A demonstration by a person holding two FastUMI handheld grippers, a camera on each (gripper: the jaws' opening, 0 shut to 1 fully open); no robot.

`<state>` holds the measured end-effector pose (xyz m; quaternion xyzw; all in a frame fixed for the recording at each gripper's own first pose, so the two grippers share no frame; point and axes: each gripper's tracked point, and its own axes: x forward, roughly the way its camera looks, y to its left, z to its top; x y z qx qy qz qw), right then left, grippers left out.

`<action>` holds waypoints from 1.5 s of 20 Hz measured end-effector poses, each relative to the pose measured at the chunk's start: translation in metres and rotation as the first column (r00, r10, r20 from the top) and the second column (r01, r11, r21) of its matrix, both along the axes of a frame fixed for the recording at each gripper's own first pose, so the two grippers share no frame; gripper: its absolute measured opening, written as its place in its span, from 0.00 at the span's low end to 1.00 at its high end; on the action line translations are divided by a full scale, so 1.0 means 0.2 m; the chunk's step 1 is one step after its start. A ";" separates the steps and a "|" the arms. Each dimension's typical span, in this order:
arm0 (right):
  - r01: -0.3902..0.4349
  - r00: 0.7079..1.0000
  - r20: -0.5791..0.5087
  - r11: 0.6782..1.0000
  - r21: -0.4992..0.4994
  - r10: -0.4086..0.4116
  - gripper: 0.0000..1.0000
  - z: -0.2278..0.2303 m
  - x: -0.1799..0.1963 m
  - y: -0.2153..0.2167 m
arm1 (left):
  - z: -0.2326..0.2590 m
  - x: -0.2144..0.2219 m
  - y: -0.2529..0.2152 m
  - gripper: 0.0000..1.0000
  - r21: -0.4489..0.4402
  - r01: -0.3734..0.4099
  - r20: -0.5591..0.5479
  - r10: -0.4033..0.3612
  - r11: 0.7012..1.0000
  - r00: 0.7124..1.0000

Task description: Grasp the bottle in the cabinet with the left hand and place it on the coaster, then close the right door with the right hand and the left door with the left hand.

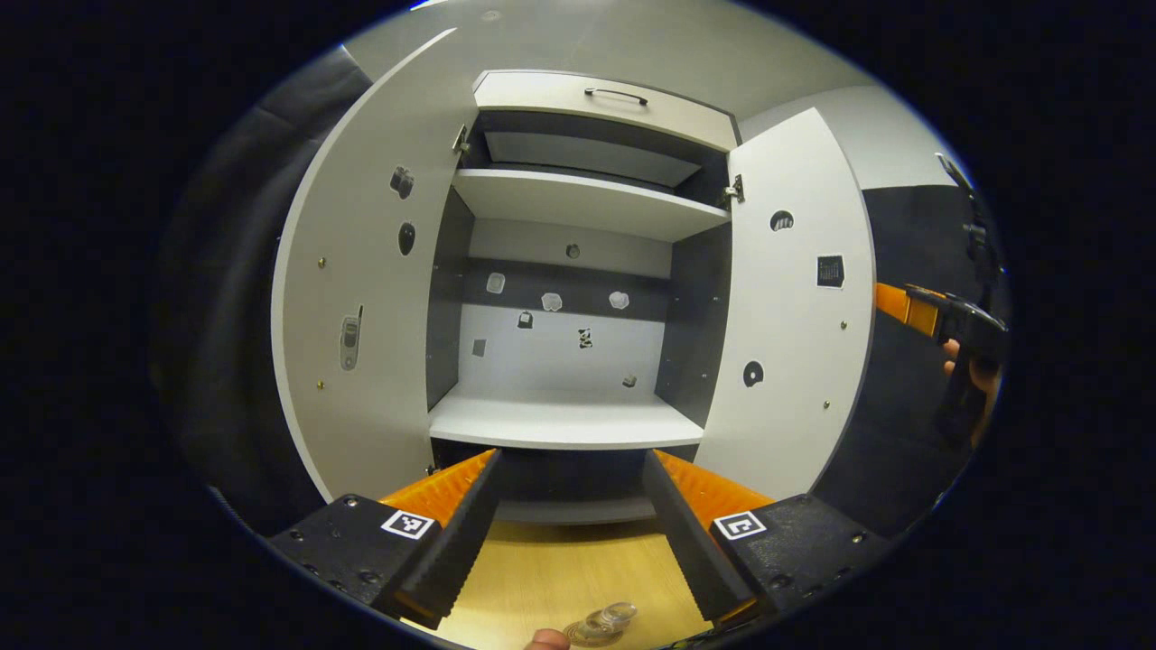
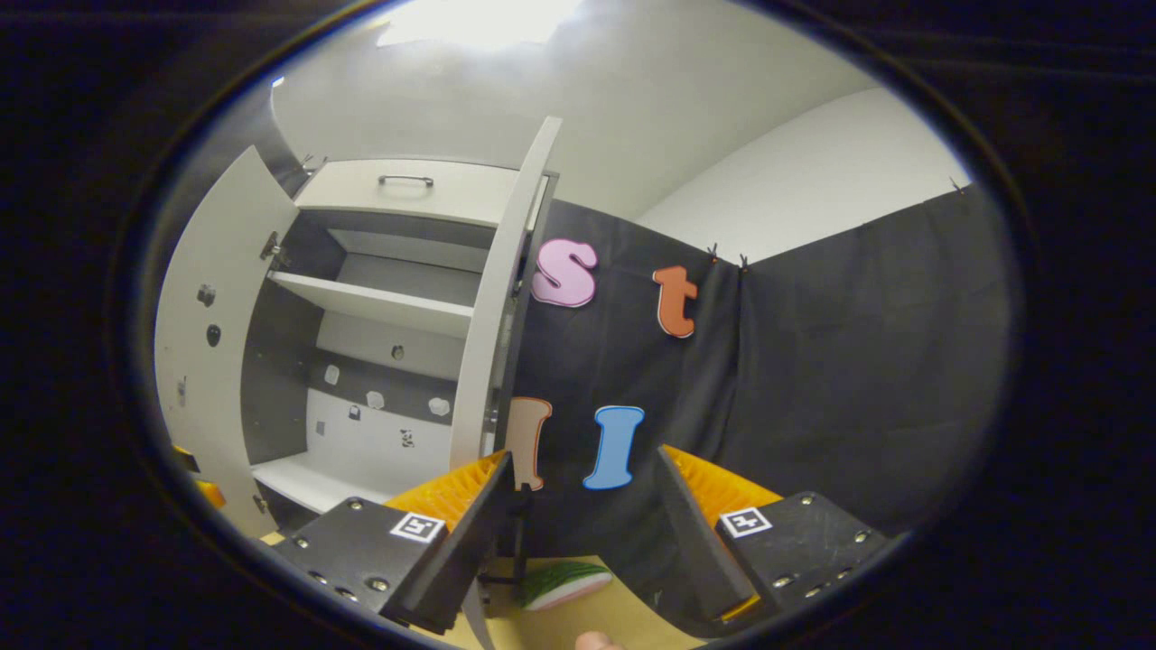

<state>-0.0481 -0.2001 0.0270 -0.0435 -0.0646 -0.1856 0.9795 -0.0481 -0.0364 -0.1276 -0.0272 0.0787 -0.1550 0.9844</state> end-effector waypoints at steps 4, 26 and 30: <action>-0.060 0.998 0.002 0.998 0.014 0.060 0.95 0.00 0.03 0.11 | 0.02 0.00 0.04 0.96 -0.016 -0.029 0.000 0.029 0.999 1.000; -0.459 0.888 -0.035 0.889 0.013 0.459 0.95 -0.02 0.33 0.93 | 0.05 -0.12 0.37 0.97 0.013 -0.231 0.008 0.231 0.973 0.973; -0.489 0.872 -0.018 0.871 -0.041 0.489 0.95 0.02 0.31 1.06 | 0.06 -0.15 0.44 0.96 0.010 -0.272 0.010 0.272 0.962 0.962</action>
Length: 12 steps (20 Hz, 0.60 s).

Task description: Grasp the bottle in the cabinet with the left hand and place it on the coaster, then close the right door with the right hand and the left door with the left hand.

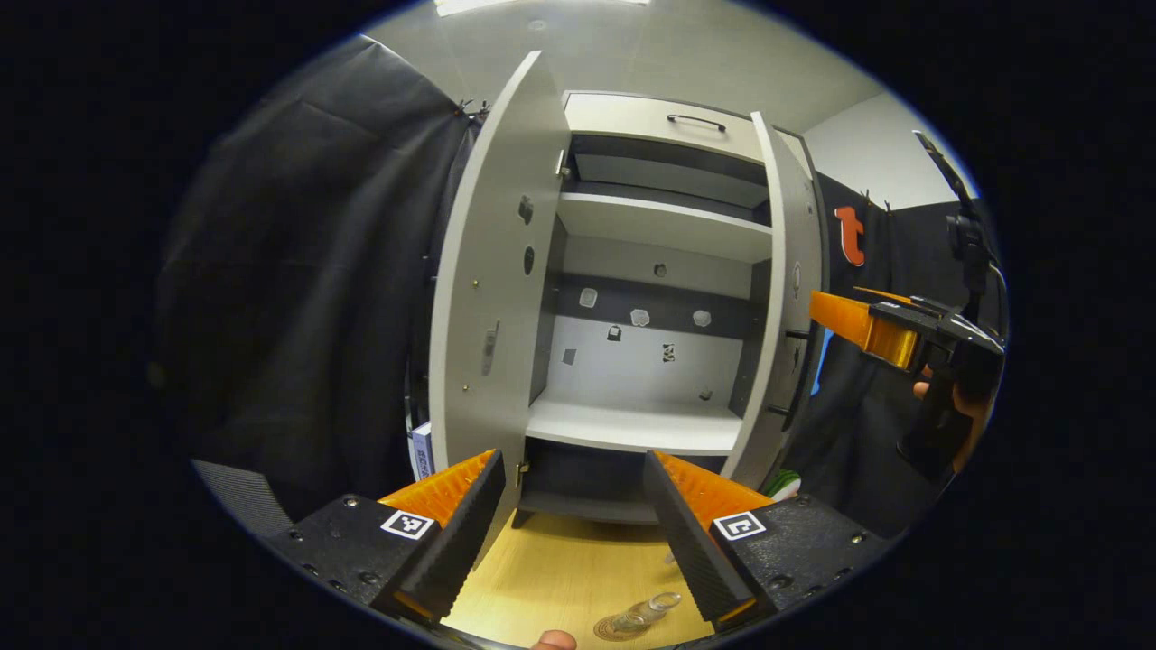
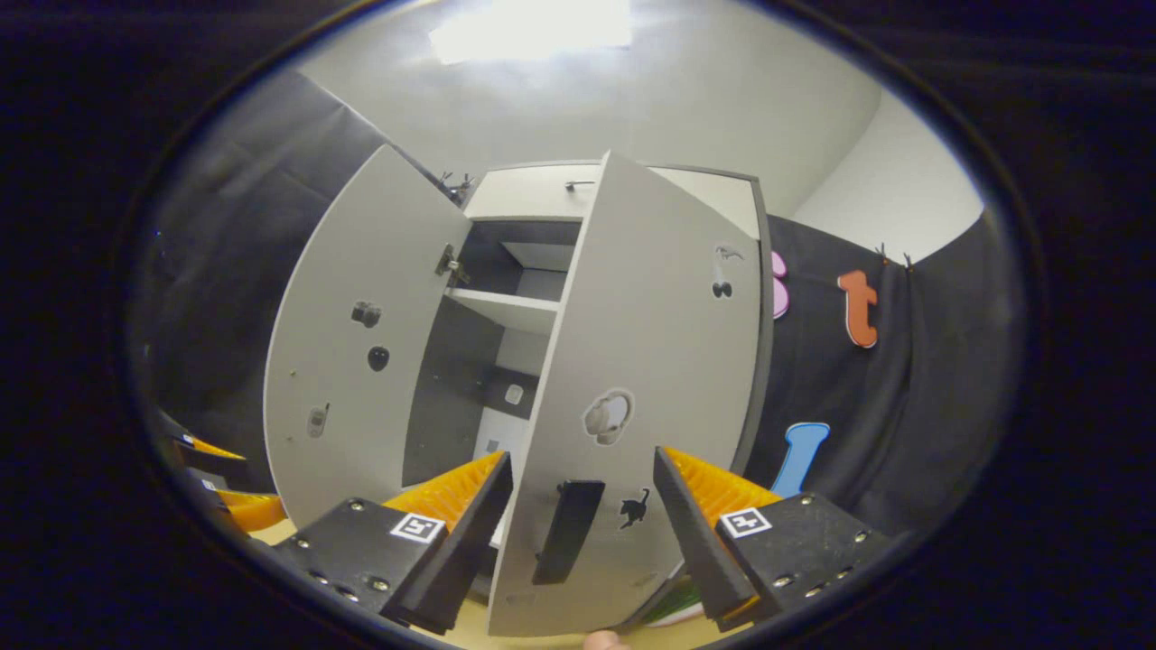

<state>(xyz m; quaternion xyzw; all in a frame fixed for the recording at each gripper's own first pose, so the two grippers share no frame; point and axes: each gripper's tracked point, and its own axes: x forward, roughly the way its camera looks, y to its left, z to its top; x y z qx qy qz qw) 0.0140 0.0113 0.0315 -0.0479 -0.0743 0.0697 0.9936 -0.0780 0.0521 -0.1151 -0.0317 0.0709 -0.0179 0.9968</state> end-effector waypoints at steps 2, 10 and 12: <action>-0.016 1.000 0.000 1.000 0.005 0.016 0.92 0.00 -0.01 0.03 | 0.00 -0.01 0.02 0.93 -0.003 -0.018 0.002 0.018 1.000 1.000; -0.027 0.999 -0.027 0.999 0.045 0.028 0.92 -0.01 0.01 0.07 | 0.01 -0.05 0.09 0.97 -0.005 -0.040 0.004 0.040 0.999 0.999; -0.024 0.999 -0.033 0.998 0.051 0.026 0.95 -0.02 0.00 0.07 | 0.00 -0.05 0.09 0.93 -0.003 -0.040 0.003 0.040 0.999 0.999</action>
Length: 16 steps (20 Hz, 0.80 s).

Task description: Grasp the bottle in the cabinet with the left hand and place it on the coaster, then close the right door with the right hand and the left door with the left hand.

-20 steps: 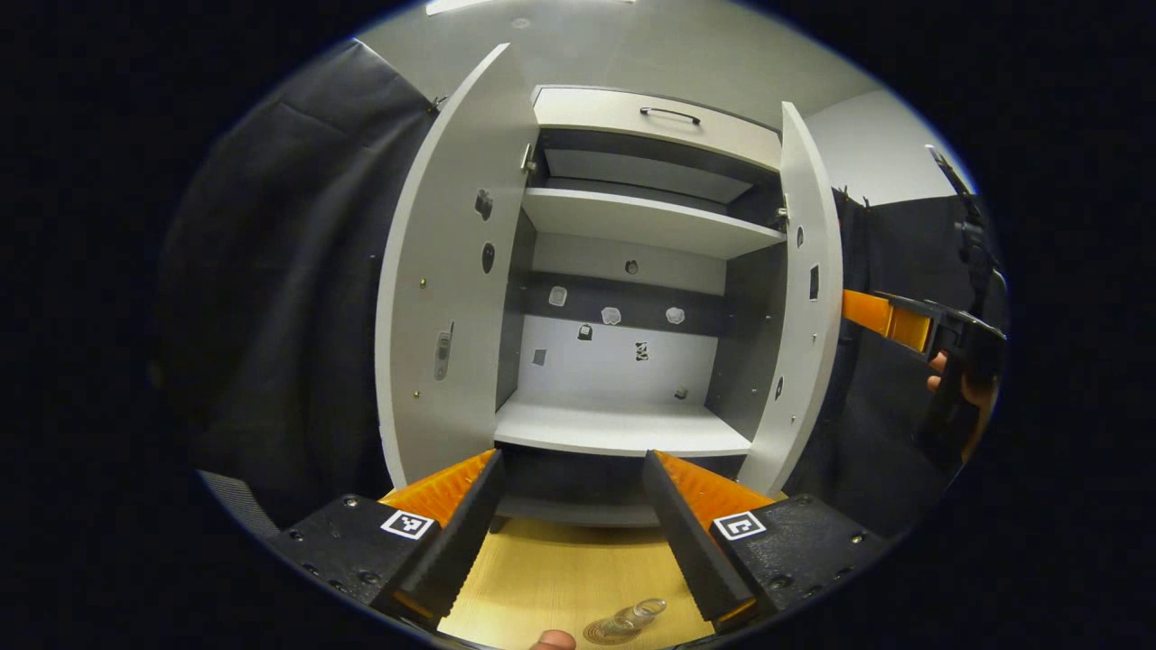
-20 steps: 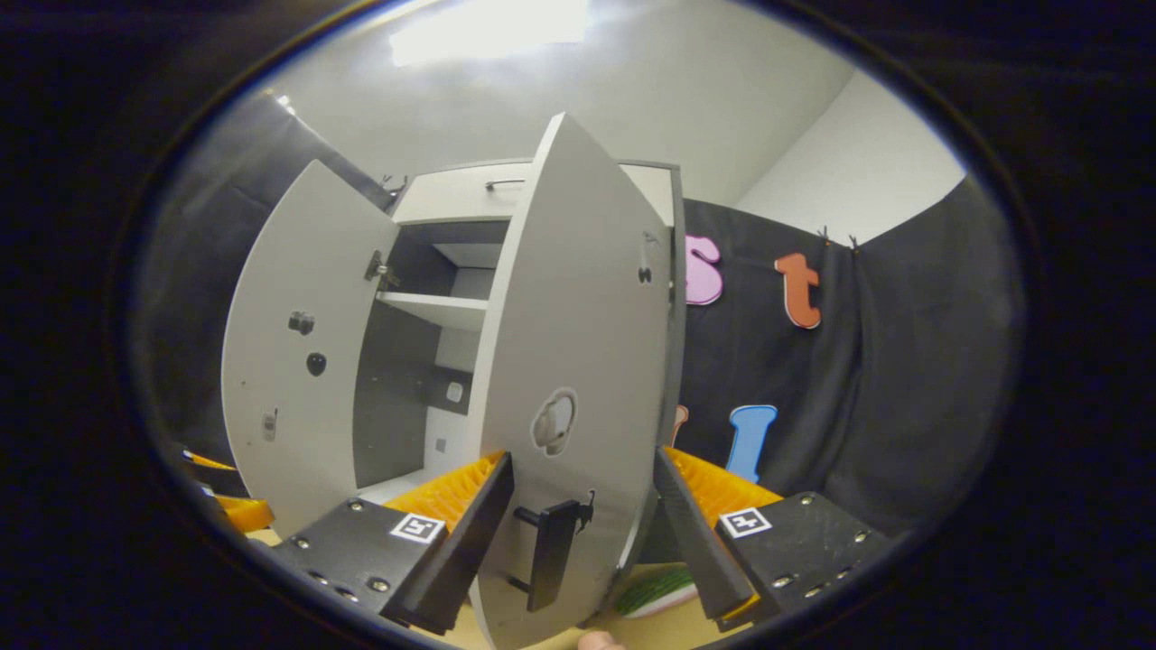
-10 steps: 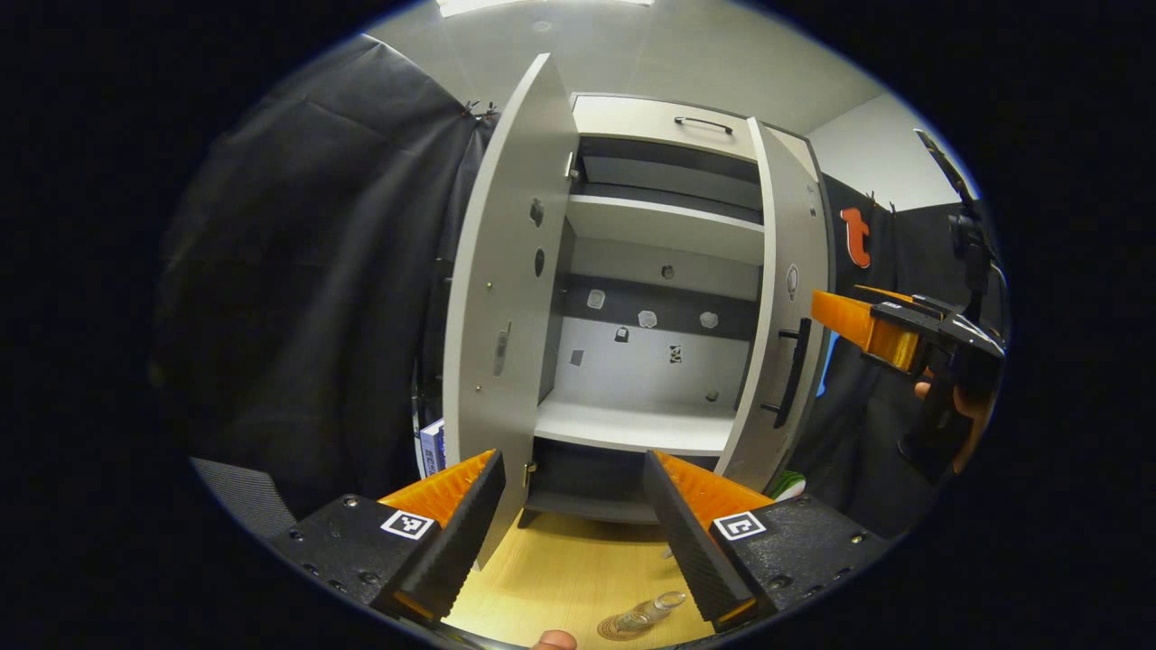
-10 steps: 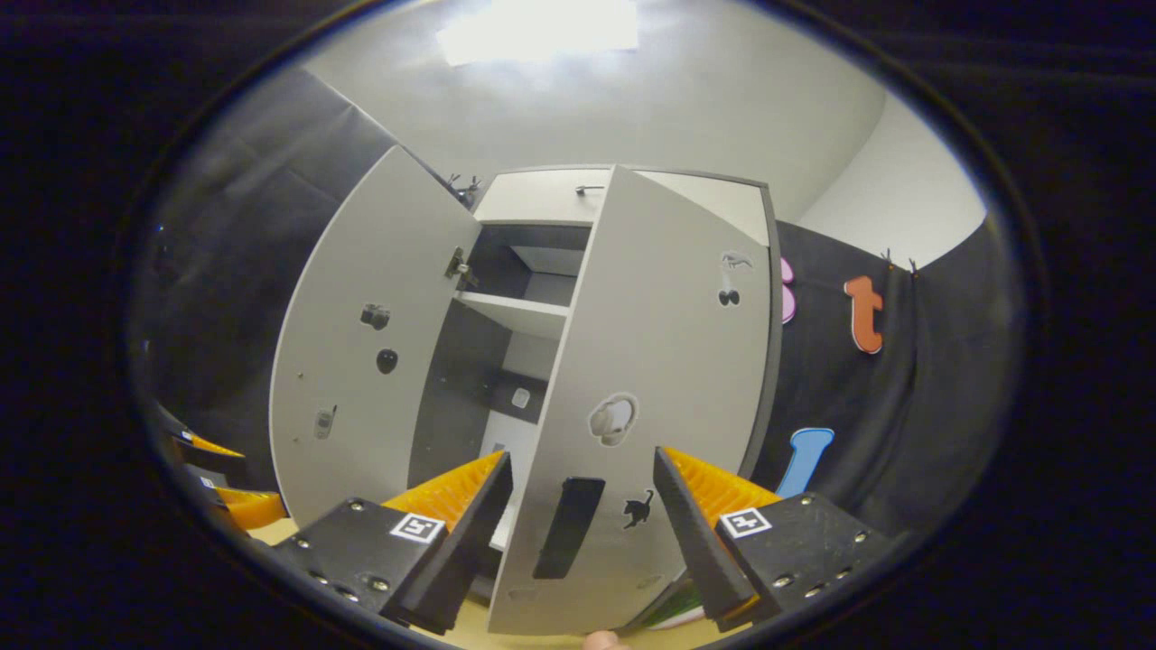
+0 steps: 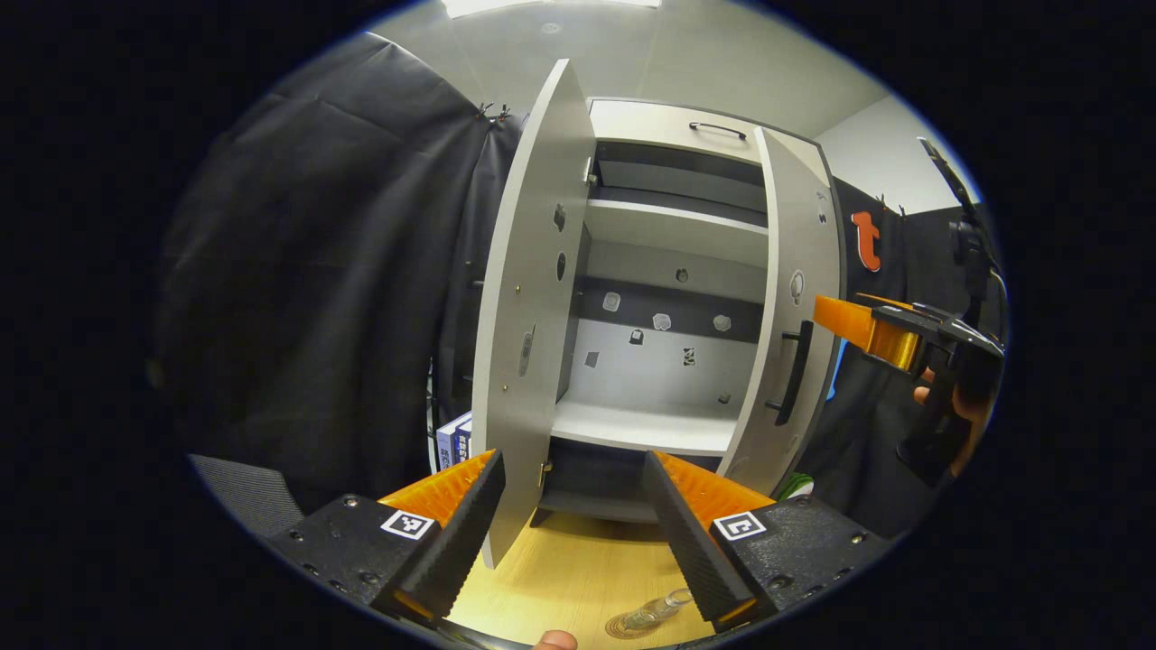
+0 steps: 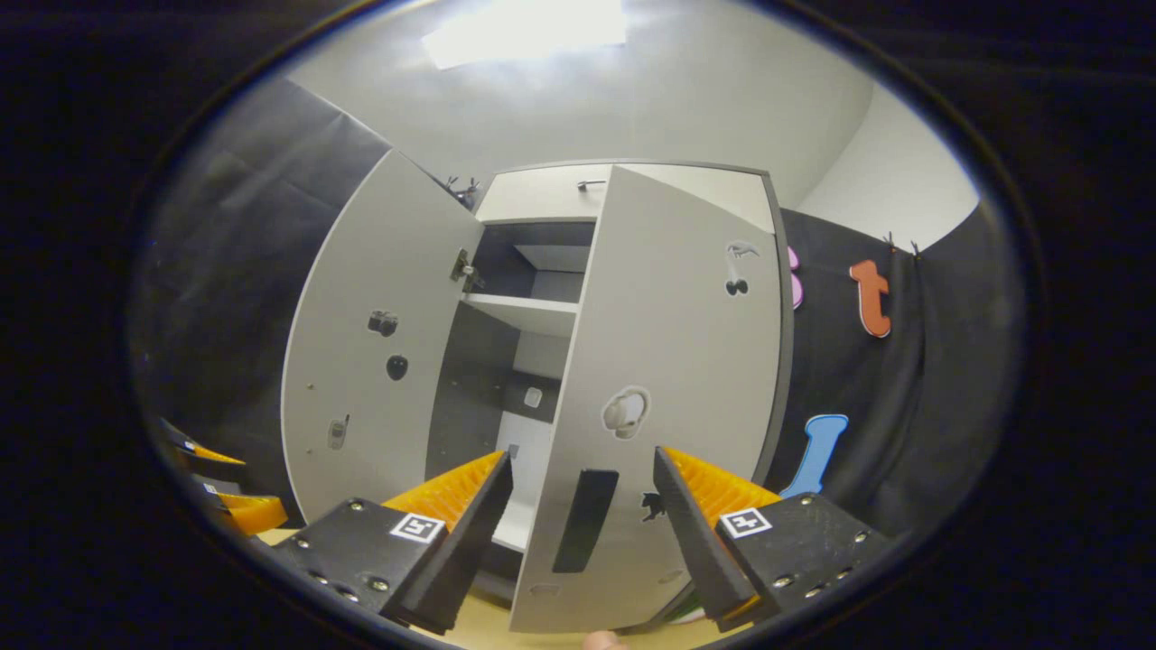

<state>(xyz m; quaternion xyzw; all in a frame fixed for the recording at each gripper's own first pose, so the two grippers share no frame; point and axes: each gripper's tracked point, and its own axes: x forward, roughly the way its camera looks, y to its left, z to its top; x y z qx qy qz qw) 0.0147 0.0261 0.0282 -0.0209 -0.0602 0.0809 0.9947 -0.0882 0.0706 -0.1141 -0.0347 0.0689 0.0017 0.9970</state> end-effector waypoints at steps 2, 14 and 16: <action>0.002 1.000 -0.002 1.000 -0.001 -0.002 0.95 0.00 0.00 0.00 | 0.00 0.00 0.00 0.96 0.000 -0.001 0.000 0.001 1.000 1.000; -0.003 1.000 -0.028 1.000 0.015 0.004 0.95 -0.03 0.02 0.03 | 0.00 0.02 0.12 0.93 0.005 -0.043 0.001 0.043 0.999 0.999; -0.014 0.999 -0.034 1.000 0.024 0.014 0.95 -0.03 0.03 0.05 | -0.01 0.03 0.19 0.93 0.017 -0.072 0.002 0.072 0.997 0.997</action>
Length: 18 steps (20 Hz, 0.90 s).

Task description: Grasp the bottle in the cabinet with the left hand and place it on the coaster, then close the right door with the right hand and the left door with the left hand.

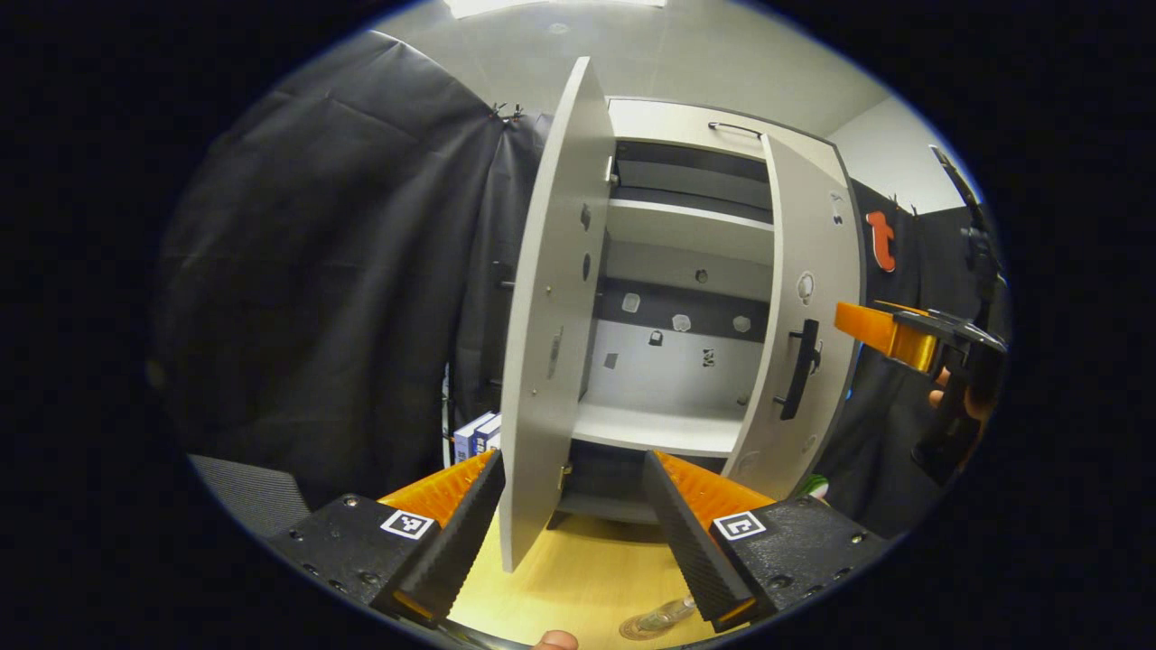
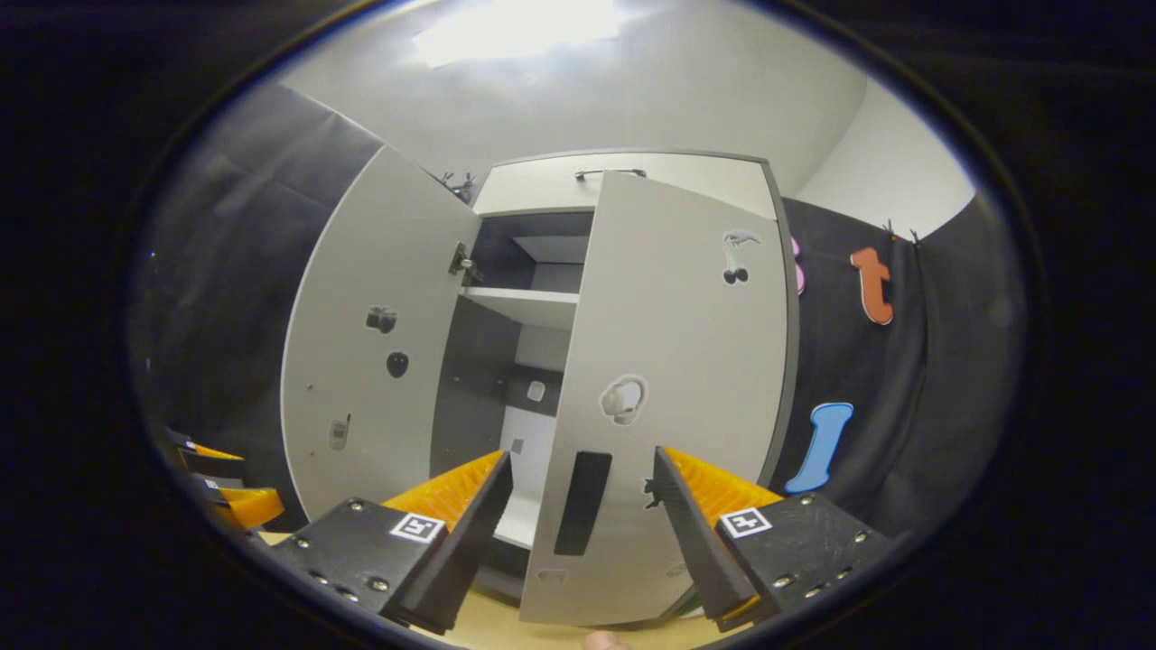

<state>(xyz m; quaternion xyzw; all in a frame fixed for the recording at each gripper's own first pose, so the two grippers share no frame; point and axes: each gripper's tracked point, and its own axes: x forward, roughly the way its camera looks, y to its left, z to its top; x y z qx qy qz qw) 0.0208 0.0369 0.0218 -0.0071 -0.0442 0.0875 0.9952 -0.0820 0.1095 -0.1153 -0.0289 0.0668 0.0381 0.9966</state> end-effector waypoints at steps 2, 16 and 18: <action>-0.012 1.000 -0.008 1.000 0.009 0.012 0.95 -0.01 0.00 0.03 | 0.01 0.01 0.07 0.92 0.003 -0.030 0.004 0.030 1.000 1.000; -0.072 0.995 -0.067 0.996 0.052 0.075 0.95 -0.10 0.05 0.33 | -0.02 0.15 0.52 0.93 -0.005 -0.159 0.003 0.159 0.987 0.987; -0.066 0.995 -0.075 0.996 0.053 0.070 0.95 -0.11 0.06 0.35 | -0.04 0.19 0.55 0.97 -0.010 -0.154 -0.004 0.154 0.988 0.988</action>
